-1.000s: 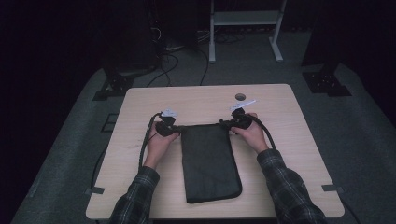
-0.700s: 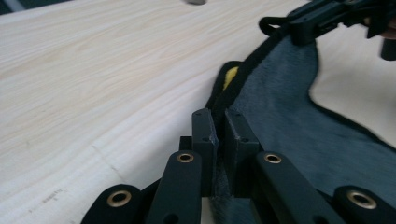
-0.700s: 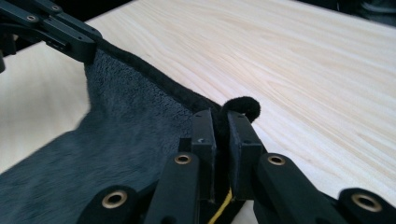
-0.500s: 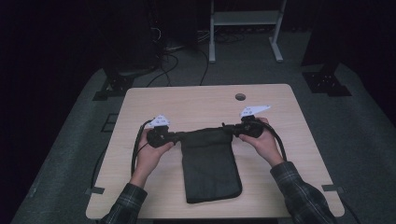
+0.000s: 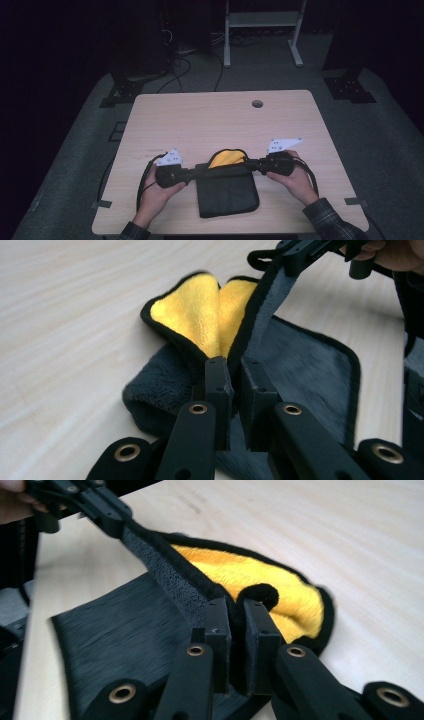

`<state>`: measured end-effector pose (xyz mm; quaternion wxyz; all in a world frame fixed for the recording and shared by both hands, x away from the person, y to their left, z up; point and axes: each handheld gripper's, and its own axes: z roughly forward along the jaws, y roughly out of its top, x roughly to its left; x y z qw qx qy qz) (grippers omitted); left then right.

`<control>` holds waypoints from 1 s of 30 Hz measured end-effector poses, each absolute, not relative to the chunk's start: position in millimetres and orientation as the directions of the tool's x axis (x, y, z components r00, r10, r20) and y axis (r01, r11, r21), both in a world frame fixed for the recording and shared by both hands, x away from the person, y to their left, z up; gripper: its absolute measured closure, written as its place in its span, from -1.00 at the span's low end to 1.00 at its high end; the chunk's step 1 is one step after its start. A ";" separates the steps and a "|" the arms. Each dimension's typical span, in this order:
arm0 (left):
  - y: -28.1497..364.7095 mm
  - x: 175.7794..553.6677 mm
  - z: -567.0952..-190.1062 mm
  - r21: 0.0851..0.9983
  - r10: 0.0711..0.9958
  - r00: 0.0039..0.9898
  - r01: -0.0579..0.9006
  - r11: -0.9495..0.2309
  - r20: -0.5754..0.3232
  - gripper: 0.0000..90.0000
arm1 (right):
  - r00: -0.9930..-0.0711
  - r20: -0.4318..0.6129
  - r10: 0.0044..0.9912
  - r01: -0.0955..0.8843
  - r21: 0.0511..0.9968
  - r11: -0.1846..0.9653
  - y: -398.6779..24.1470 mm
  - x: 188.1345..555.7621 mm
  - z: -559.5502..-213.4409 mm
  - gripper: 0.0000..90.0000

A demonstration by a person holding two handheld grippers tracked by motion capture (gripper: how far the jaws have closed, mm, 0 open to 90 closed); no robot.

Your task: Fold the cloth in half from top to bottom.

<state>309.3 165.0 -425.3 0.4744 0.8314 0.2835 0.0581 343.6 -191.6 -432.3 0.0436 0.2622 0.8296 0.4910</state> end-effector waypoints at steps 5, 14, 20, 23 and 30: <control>165.6 292.3 -429.6 0.809 0.500 0.847 0.418 -0.414 -0.182 0.85 | -0.871 0.185 0.456 0.386 0.831 0.401 -193.0 321.6 -435.0 0.81; 161.6 276.0 -440.8 0.785 0.467 0.862 0.424 -0.452 -0.197 0.83 | -0.881 0.181 0.437 0.386 0.808 0.445 -196.2 296.6 -445.9 0.80; 155.3 269.4 -453.2 0.740 0.444 0.871 0.438 -0.511 -0.210 0.81 | -0.885 0.175 0.432 0.397 0.769 0.501 -195.2 288.5 -460.6 0.79; 151.8 265.5 -458.9 0.712 0.428 0.879 0.438 -0.549 -0.211 0.78 | -0.889 0.171 0.425 0.399 0.746 0.534 -193.3 284.2 -467.3 0.77; 162.3 263.5 -448.4 0.761 0.431 0.873 0.435 -0.481 -0.227 0.43 | -0.892 0.172 0.419 0.381 0.787 0.486 -198.0 285.4 -454.4 0.40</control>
